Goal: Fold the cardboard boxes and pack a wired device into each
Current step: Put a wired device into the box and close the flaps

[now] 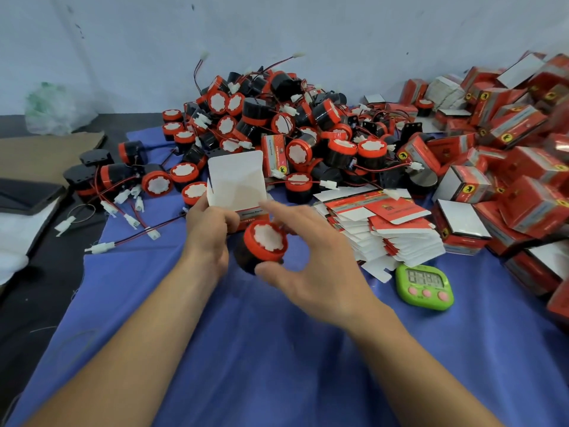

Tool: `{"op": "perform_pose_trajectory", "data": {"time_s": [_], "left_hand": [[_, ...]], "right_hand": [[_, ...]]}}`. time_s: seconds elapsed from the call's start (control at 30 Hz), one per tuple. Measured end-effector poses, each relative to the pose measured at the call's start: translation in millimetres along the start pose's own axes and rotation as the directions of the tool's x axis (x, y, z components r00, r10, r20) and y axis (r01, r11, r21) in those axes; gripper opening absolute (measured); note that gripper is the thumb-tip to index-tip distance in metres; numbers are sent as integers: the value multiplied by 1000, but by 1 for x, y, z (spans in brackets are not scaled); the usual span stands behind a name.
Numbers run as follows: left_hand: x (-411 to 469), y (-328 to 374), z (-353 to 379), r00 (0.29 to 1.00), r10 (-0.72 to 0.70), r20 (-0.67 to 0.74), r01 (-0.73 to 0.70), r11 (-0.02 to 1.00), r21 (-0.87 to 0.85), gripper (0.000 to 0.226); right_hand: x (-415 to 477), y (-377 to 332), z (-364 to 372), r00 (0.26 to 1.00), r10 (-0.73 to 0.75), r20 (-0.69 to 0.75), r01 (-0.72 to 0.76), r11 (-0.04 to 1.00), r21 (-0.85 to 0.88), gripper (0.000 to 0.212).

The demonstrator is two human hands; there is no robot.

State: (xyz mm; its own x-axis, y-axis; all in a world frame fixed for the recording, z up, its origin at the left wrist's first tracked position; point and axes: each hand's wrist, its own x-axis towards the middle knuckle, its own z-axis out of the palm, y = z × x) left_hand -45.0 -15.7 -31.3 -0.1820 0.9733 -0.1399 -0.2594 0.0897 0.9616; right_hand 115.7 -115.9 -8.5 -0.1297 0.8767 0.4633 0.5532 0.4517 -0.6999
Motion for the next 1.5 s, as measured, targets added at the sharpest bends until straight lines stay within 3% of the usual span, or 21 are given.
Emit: {"op": "perform_pose_trajectory", "data": {"time_s": [0.13, 0.2, 0.3, 0.43, 0.5, 0.57, 0.67, 0.77, 0.87, 0.97, 1.03, 1.1, 1.23, 1.5], "left_hand": [[1, 0, 1, 998, 52, 21, -52, 998, 22, 74], [0, -2, 2, 995, 81, 60, -85, 994, 62, 73], [-1, -4, 4, 988, 101, 115, -113, 988, 107, 76], [-4, -5, 5, 981, 69, 179, -89, 991, 102, 75], [-5, -5, 5, 975, 61, 211, -86, 990, 112, 77], [-7, -5, 6, 970, 60, 236, -91, 988, 124, 79], [-7, -6, 5, 961, 55, 271, -98, 984, 149, 78], [-7, -7, 5, 955, 49, 292, -98, 983, 155, 74], [-8, -8, 5, 944, 69, 322, -120, 983, 141, 63], [-13, -8, 7, 882, 131, 452, -232, 957, 176, 75], [-17, -9, 10, 819, 137, 556, -294, 934, 203, 76], [-20, -12, 14, 777, 99, 622, -319, 914, 252, 68], [-24, -10, 17, 747, 44, 663, -370, 857, 360, 68], [-19, -10, 14, 784, -3, 620, -297, 876, 381, 80]], "right_hand": [[0, 5, 10, 940, 81, 331, -25, 985, -169, 38], [0, 7, 10, 910, 89, 406, 8, 973, -231, 28], [0, 6, 7, 934, 47, 355, 81, 937, -338, 17], [2, 3, -11, 981, 77, 177, -31, 968, -250, 18], [3, 3, -25, 938, 168, 303, -72, 950, -303, 24], [2, 3, -35, 848, 282, 448, -102, 918, -383, 36], [1, 0, -37, 823, 298, 484, -88, 909, -408, 28], [2, -4, -41, 901, 201, 385, -80, 948, -308, 22], [5, -2, -50, 986, 130, 101, -114, 982, -152, 23], [7, 3, -56, 959, 130, -253, -154, 985, -78, 22], [6, 3, -56, 919, 82, -385, -120, 990, -74, 28], [5, 1, -53, 903, 19, -430, -84, 988, -132, 25], [3, 2, -42, 916, -180, -359, -2, 892, -452, 9], [3, 12, -44, 909, -115, -401, -146, 813, -563, 11]]}}
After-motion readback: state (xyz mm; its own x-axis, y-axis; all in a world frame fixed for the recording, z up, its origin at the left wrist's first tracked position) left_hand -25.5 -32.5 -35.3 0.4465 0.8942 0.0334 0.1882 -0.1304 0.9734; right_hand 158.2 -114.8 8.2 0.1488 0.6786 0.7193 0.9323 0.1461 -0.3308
